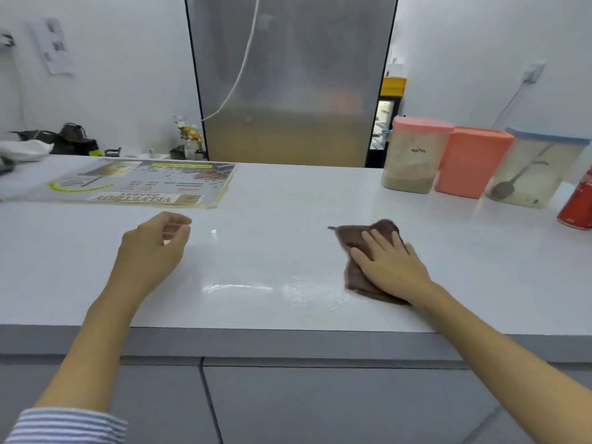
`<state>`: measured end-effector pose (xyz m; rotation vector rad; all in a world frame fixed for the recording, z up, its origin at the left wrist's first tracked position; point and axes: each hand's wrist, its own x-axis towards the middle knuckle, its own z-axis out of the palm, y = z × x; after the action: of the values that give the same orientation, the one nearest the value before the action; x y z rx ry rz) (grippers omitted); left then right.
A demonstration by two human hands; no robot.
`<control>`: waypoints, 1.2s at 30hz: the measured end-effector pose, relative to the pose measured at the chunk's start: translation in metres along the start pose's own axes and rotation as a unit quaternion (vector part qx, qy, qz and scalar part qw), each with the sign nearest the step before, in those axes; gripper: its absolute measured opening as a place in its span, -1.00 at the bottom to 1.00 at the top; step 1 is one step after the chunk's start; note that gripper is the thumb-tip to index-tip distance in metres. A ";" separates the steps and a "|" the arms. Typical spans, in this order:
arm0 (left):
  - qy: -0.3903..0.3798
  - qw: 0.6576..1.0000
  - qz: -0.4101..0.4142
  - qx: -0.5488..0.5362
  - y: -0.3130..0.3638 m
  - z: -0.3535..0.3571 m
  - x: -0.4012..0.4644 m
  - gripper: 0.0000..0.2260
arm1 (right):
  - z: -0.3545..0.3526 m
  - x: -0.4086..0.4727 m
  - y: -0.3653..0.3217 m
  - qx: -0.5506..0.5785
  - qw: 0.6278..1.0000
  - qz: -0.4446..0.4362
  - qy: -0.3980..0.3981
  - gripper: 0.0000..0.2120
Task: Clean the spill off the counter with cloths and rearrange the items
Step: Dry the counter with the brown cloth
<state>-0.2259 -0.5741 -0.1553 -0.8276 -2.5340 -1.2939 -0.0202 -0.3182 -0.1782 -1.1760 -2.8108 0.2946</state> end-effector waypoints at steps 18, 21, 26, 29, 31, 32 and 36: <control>0.056 0.998 -0.041 0.010 -0.053 -0.046 0.041 -0.83 | 0.034 -0.042 -0.143 -0.007 0.988 -0.152 -0.037 -0.25; 0.066 0.997 -0.050 0.010 -0.074 -0.065 0.054 -0.83 | 0.046 -0.023 -0.194 -0.008 0.987 -0.159 -0.035 -0.23; 0.048 0.998 -0.046 0.008 -0.099 -0.085 0.085 -0.84 | 0.064 -0.009 -0.273 -0.003 0.981 -0.191 -0.042 -0.27; 0.024 0.999 -0.022 0.010 -0.112 -0.092 0.105 -0.84 | 0.064 -0.020 -0.269 0.013 0.972 -0.232 -0.043 -0.45; 0.022 1.000 -0.009 0.020 -0.121 -0.102 0.119 -0.86 | 0.058 -0.020 -0.252 0.026 0.976 -0.212 -0.040 -0.50; 0.025 0.999 -0.006 0.022 -0.127 -0.110 0.126 -0.87 | 0.056 -0.012 -0.245 0.022 0.981 -0.188 -0.039 -0.50; 0.039 0.999 -0.010 0.028 -0.161 -0.146 0.142 -0.84 | 0.054 0.052 -0.243 -0.011 0.998 -0.069 -0.012 -0.47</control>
<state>-0.4456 -0.7085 -0.1224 -0.7276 -2.5110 -1.2286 -0.2338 -0.4560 -0.1805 -0.9837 -2.9057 0.2701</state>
